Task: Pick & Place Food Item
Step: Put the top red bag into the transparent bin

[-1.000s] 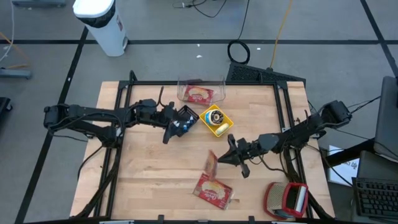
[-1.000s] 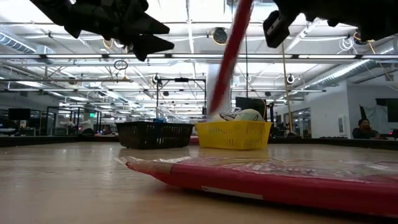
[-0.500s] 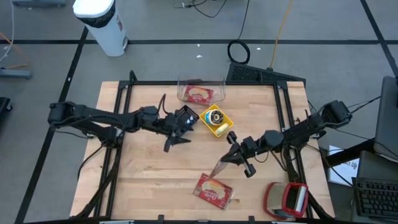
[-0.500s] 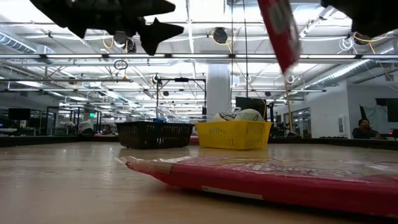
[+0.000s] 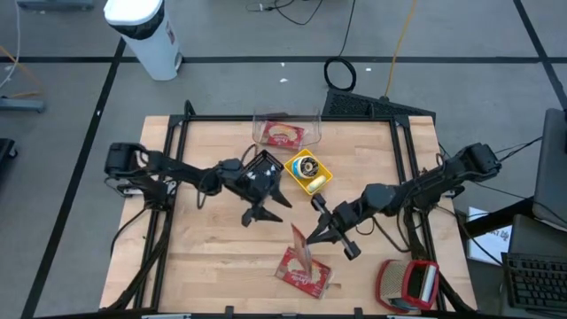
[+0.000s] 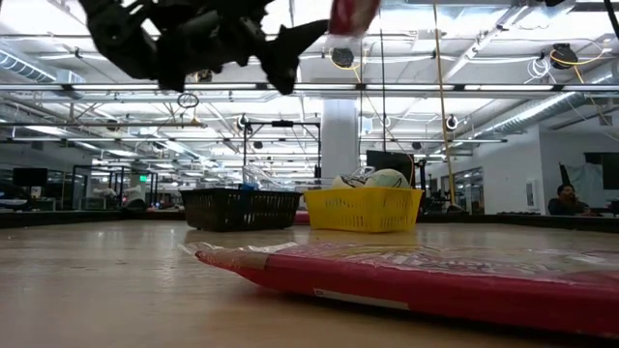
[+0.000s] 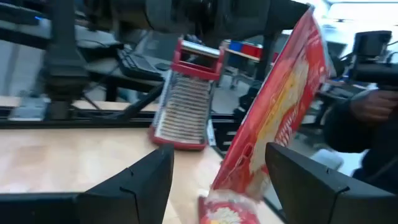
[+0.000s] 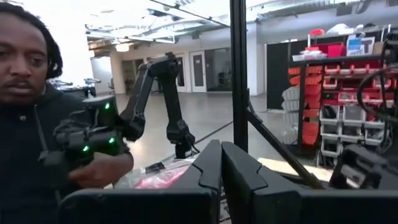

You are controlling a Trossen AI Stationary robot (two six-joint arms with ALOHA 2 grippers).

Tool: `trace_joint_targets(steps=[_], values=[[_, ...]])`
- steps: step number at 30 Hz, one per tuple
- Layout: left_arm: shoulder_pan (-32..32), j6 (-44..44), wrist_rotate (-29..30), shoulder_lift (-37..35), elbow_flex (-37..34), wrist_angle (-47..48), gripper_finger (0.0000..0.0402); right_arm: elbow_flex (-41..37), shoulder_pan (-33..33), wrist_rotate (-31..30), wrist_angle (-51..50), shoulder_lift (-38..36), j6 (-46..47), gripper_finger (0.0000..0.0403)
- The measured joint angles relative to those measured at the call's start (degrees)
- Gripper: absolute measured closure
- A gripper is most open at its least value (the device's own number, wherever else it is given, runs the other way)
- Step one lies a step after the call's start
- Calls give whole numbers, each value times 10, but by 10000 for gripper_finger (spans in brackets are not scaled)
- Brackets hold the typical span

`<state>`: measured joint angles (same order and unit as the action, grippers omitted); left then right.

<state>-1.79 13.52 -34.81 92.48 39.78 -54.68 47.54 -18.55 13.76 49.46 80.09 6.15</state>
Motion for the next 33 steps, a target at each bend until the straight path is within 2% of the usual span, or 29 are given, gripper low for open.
trace_joint_targets(steps=[3,10,13,23,33], values=[[0,2,-41,31,42,10,147,2,0,0,0,-1,0,403],[0,16,-230,103,151,13,147,2,1,0,-13,2,8,403],[2,20,-267,126,186,14,147,2,1,0,-13,7,16,403],[4,-10,-247,170,275,96,147,2,1,0,4,24,33,403],[30,-59,-282,178,285,108,147,2,0,22,6,24,34,403]])
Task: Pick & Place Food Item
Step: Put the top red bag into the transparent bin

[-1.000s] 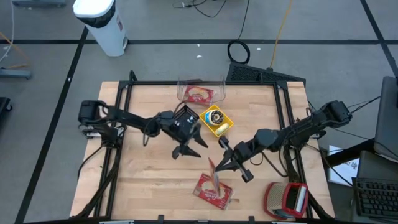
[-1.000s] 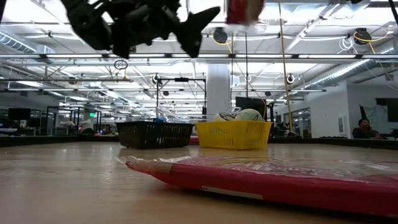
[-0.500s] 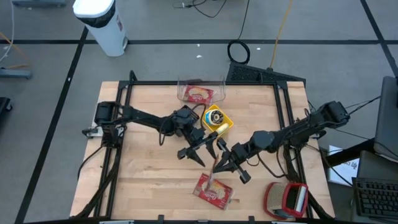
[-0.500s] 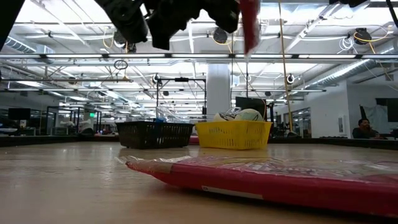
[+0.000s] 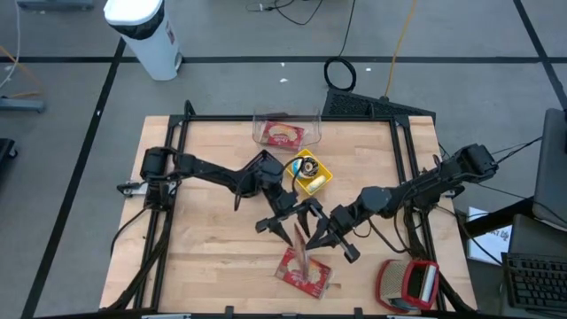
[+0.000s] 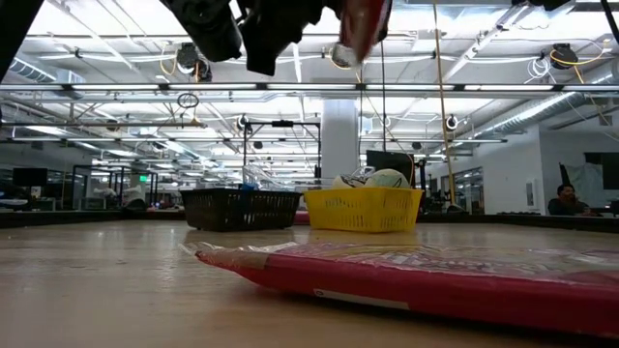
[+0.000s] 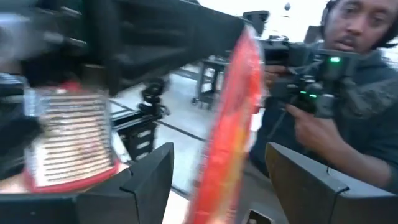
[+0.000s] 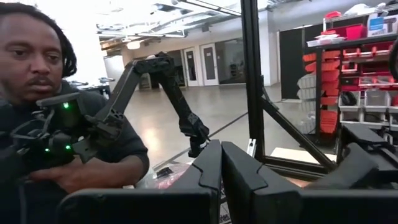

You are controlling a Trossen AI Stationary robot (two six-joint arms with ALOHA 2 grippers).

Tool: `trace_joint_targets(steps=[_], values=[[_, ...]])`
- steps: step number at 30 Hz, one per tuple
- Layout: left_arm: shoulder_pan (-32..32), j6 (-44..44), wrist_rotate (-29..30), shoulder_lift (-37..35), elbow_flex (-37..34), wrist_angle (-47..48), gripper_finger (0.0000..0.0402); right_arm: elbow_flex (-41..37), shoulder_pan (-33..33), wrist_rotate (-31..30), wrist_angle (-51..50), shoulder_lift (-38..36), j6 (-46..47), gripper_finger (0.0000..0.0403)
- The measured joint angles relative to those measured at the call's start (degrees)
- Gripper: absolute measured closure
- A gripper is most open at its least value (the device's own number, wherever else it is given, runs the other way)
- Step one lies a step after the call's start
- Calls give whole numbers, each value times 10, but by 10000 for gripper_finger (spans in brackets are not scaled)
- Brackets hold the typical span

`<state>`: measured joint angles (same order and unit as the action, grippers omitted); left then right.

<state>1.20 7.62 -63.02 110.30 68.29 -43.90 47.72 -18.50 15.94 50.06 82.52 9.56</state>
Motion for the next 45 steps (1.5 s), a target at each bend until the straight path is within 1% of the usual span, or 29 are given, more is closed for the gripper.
trace_joint_targets(steps=[3,7,10,13,23,25,26,30,33,36,39,41,45], values=[[6,2,-18,0,0,-3,147,0,1,7,-2,0,-2,403],[9,-6,-20,0,0,-4,147,0,1,7,-2,0,-5,403],[12,-13,-20,0,0,-3,162,0,1,8,-2,0,-6,403],[12,-13,-19,0,0,-3,198,0,1,8,-2,0,-6,403],[14,-46,-13,0,-1,2,355,0,1,9,-4,0,-10,403],[14,-47,-12,0,-1,2,382,0,1,8,-4,0,-10,403],[14,-46,-10,0,-1,2,389,0,1,8,-4,0,-10,403],[4,-5,-16,-3,-1,2,385,0,1,6,-7,0,-3,403],[-15,35,-40,-13,-1,11,391,0,2,3,-7,-2,7,399],[-39,54,-53,-30,-2,52,394,0,2,1,-32,-13,13,390],[-66,37,-54,-54,-9,111,391,0,2,-2,-79,-30,17,378],[-87,17,-41,-73,-11,165,394,0,2,6,-108,-41,17,371],[-122,-28,24,-116,-11,290,392,-1,1,9,-147,-57,14,361]])
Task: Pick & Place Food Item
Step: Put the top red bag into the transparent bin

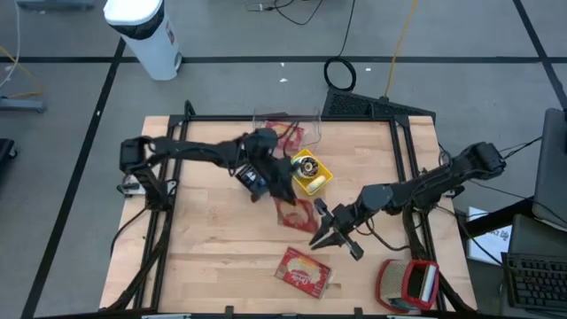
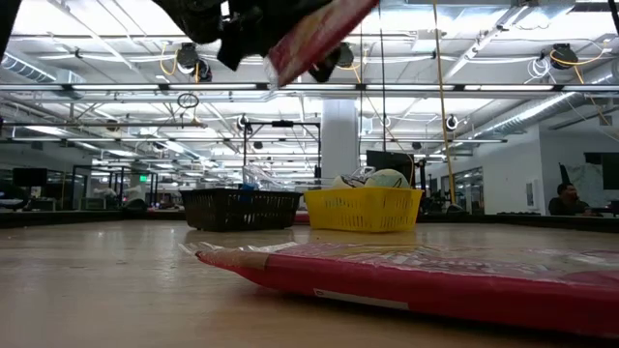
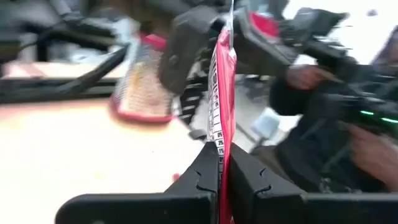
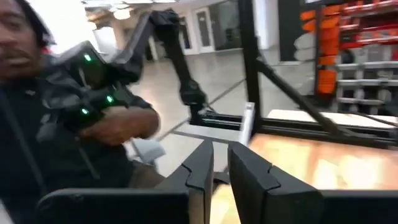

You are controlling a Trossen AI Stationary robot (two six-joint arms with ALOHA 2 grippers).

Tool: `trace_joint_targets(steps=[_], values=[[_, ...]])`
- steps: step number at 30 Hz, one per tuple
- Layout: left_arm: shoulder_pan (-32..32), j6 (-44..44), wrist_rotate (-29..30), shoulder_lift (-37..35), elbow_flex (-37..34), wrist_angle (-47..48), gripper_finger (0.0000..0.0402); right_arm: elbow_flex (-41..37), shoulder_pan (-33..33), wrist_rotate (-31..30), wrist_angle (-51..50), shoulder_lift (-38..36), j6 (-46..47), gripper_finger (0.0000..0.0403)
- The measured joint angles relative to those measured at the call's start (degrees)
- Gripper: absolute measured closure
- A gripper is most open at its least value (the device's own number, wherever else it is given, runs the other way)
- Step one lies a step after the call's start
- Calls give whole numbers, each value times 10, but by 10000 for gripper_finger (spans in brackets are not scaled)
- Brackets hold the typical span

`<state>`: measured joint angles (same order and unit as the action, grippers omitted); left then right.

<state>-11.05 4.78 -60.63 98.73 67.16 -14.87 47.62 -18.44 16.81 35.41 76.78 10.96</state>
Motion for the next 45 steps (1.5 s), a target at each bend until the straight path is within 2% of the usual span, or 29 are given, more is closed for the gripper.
trace_joint_targets(steps=[10,14,17,20,23,30,38,45], values=[[-74,-125,215,-90,12,215,390,-54,25,-8,-30,-44,-58,365],[-117,-195,273,-89,73,329,395,-100,52,-55,-33,-72,-60,370],[-151,-242,332,-73,125,386,393,-134,75,-114,-29,-97,-56,371],[-184,-275,380,-49,169,403,392,-164,95,-168,-20,-116,-55,372],[-215,-297,398,-24,205,410,395,-191,114,-196,4,-128,-55,374],[-255,-347,455,42,255,438,396,-231,146,-198,62,-127,-54,375],[-264,-366,457,122,255,448,394,-237,178,-197,66,-127,-54,374],[-260,-367,449,150,255,473,390,-237,190,-196,65,-127,-54,378]])
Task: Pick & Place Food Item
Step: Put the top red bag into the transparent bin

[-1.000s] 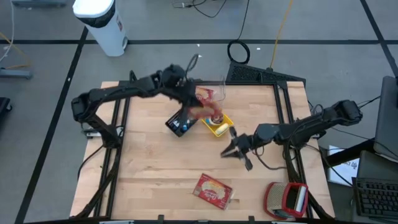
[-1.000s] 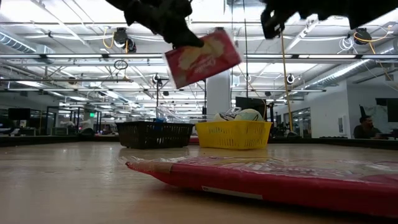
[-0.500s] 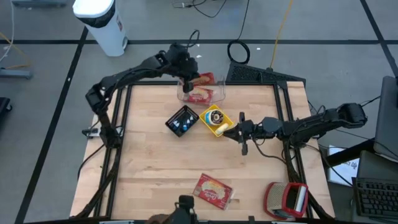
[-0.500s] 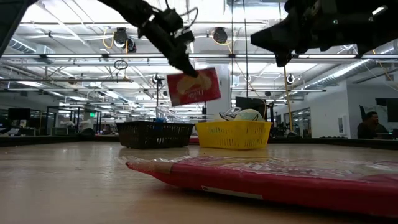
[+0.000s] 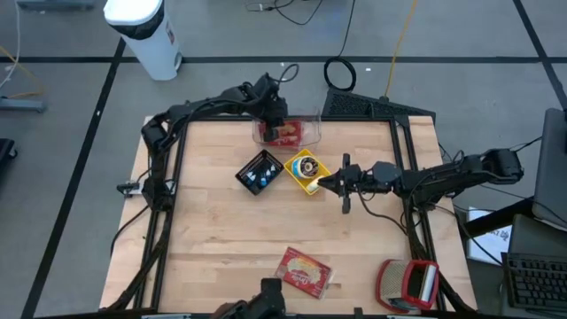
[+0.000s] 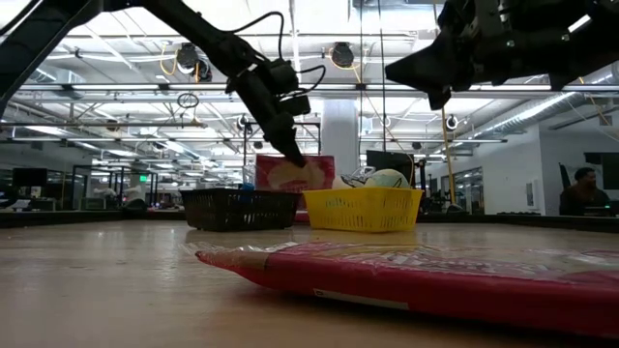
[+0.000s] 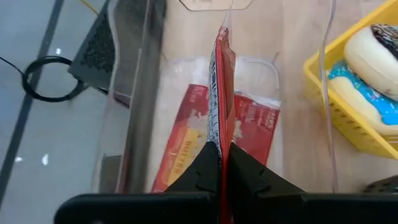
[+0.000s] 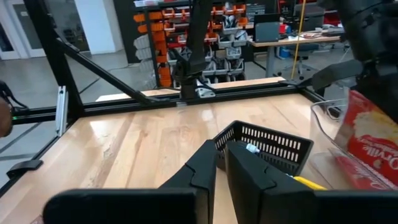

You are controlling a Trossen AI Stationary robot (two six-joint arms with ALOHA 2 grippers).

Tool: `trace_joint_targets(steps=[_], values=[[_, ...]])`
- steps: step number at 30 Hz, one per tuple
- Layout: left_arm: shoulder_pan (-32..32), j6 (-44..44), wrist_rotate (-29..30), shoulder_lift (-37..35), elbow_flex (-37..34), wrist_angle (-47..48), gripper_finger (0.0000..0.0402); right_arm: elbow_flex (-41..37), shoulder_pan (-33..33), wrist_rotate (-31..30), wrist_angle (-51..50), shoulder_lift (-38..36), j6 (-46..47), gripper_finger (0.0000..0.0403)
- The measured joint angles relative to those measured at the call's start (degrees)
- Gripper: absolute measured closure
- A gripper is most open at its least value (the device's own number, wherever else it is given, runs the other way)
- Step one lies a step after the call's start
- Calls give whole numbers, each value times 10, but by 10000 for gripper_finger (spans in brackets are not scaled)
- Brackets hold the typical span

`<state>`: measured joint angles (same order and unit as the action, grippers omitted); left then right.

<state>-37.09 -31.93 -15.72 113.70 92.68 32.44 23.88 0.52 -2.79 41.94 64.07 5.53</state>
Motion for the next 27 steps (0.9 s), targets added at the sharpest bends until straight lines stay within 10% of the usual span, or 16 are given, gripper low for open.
trace_joint_targets(steps=[10,27], values=[[16,22,-79,1,0,9,387,0,3,0,-2,0,0,379],[47,5,-8,1,0,5,335,0,3,0,-2,0,13,384]])
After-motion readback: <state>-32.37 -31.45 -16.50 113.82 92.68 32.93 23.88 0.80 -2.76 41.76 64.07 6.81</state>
